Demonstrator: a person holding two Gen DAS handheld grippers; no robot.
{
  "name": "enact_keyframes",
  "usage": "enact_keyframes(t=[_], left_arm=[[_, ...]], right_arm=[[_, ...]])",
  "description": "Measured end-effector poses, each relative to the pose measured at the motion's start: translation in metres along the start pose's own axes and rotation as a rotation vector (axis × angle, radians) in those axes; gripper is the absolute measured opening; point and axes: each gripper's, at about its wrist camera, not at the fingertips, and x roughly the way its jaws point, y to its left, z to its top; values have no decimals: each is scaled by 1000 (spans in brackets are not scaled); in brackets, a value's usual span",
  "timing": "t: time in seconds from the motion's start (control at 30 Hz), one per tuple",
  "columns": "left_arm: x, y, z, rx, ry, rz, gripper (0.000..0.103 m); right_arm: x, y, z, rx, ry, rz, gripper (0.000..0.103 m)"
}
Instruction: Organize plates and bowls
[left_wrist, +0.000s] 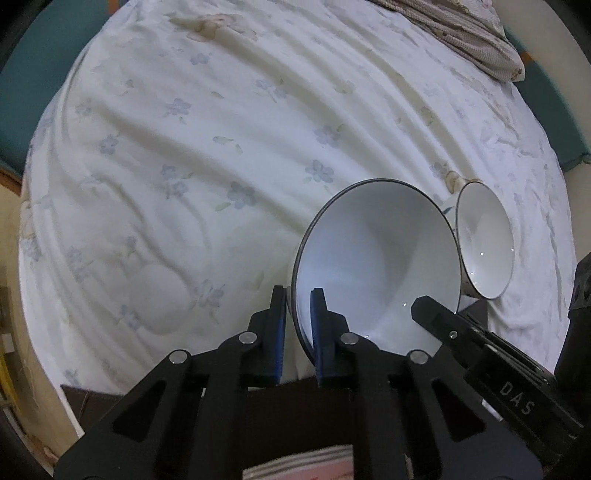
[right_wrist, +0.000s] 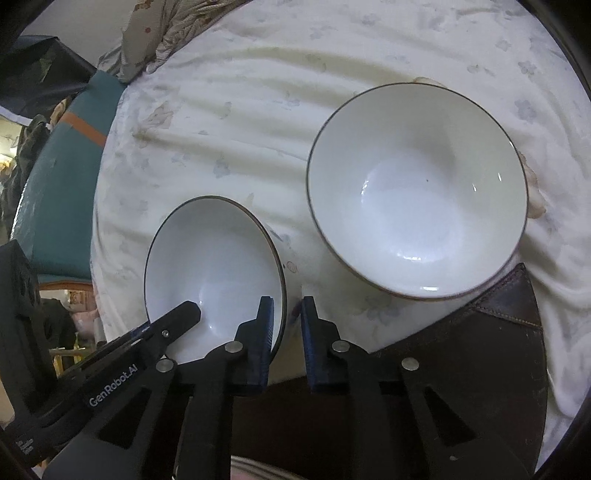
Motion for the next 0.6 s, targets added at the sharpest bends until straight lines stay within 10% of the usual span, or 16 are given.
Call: enact_keyframes(t=[0.6], left_arm=[[-118, -14, -76, 47, -99, -30, 11]], right_arm=[[-104, 34, -60, -106, -88, 67, 13]])
